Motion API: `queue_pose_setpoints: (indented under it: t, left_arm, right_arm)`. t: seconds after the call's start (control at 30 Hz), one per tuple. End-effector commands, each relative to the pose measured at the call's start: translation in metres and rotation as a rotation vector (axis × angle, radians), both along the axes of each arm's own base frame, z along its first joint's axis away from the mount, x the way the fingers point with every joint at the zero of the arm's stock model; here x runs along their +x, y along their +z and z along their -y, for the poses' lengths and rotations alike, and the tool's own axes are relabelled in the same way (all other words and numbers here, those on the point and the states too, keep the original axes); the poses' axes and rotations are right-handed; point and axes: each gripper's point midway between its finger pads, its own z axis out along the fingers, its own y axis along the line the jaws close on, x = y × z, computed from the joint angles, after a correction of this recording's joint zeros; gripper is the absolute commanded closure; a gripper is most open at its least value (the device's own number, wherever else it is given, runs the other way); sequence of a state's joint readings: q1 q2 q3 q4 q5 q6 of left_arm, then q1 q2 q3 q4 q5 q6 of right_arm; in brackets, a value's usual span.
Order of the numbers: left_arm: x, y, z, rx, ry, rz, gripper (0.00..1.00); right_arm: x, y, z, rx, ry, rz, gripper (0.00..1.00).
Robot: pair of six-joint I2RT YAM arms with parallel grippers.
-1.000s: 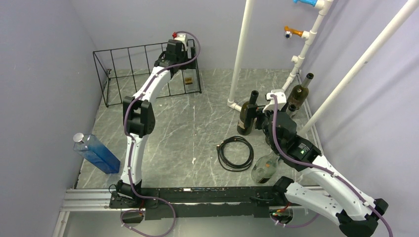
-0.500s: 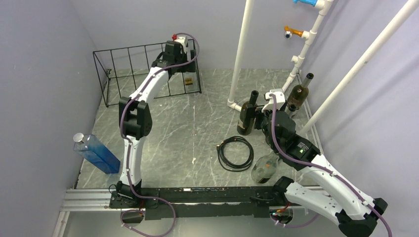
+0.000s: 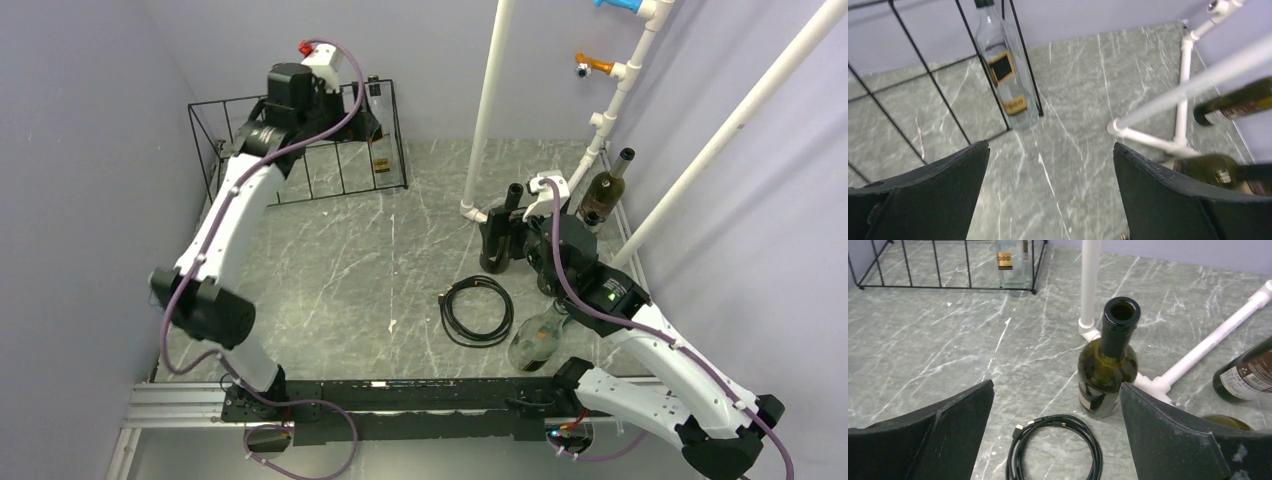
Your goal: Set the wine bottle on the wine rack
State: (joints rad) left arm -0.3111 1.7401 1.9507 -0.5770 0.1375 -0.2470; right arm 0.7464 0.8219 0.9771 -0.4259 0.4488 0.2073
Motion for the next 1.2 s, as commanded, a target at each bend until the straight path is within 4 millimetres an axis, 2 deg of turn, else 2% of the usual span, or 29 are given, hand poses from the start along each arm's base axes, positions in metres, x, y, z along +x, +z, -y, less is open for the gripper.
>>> queue_pose_setpoints:
  t: [0.0, 0.13, 0.33, 0.47, 0.67, 0.77, 0.87, 1.0, 1.17]
  left_arm:
    - [-0.064, 0.010, -0.019, 0.028, -0.028, -0.021, 0.00]
    - [-0.120, 0.003, -0.046, 0.071, 0.001, -0.029, 0.01]
    - [-0.199, 0.009, -0.098, 0.159, 0.106, 0.030, 0.00]
    - [-0.241, 0.011, -0.150, 0.224, 0.300, 0.079, 0.00]
    - [-0.300, 0.019, -0.220, 0.223, 0.623, 0.188, 0.01]
    - [-0.320, 0.017, -0.243, 0.224, 0.733, 0.221, 0.00]
    - [-0.328, 0.003, -0.260, 0.268, 0.831, 0.181, 0.00]
    - [-0.334, -0.025, -0.274, 0.321, 0.954, 0.040, 0.00]
    - [-0.346, -0.038, -0.286, 0.315, 1.061, 0.016, 0.03]
  right_arm:
    - [-0.009, 0.019, -0.018, 0.074, 0.090, -0.023, 0.00]
    - [-0.018, 0.015, -0.038, 0.148, 0.179, -0.068, 0.00]
    - [-0.038, 0.014, -0.087, 0.314, 0.400, -0.143, 0.00]
    - [-0.046, 0.017, -0.108, 0.372, 0.489, -0.174, 0.00]
    - [-0.055, 0.019, -0.121, 0.365, 0.513, -0.180, 0.00]
    - [-0.060, 0.018, -0.125, 0.361, 0.517, -0.185, 0.00]
    - [-0.063, 0.017, -0.130, 0.355, 0.523, -0.187, 0.00]
    - [-0.068, 0.017, -0.134, 0.350, 0.522, -0.191, 0.00]
    - [-0.075, 0.016, -0.140, 0.351, 0.531, -0.195, 0.00]
